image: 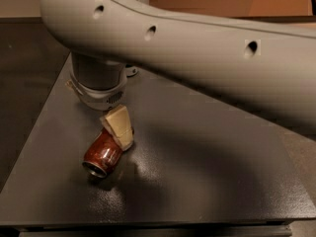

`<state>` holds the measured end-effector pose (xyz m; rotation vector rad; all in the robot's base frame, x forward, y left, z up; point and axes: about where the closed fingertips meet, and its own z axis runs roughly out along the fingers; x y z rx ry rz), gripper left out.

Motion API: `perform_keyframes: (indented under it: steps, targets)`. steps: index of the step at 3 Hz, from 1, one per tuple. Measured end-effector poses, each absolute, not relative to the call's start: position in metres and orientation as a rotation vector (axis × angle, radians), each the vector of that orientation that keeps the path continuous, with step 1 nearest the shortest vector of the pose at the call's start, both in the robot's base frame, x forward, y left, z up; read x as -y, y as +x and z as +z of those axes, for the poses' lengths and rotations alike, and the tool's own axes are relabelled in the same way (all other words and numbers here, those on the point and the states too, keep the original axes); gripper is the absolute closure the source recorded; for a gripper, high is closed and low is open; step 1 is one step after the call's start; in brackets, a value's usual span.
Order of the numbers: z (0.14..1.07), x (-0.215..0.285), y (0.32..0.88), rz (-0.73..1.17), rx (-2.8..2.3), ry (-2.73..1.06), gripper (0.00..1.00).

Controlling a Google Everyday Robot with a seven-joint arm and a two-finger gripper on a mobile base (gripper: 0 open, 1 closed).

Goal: Knock coke can over

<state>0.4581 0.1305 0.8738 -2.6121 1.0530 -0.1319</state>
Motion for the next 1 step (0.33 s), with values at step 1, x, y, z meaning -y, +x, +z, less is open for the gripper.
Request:
perform_keyframes:
  steps: [1]
  targets:
    - [0.8739,-0.1305,0.4581,-0.132,-1.053,-2.612,0.0]
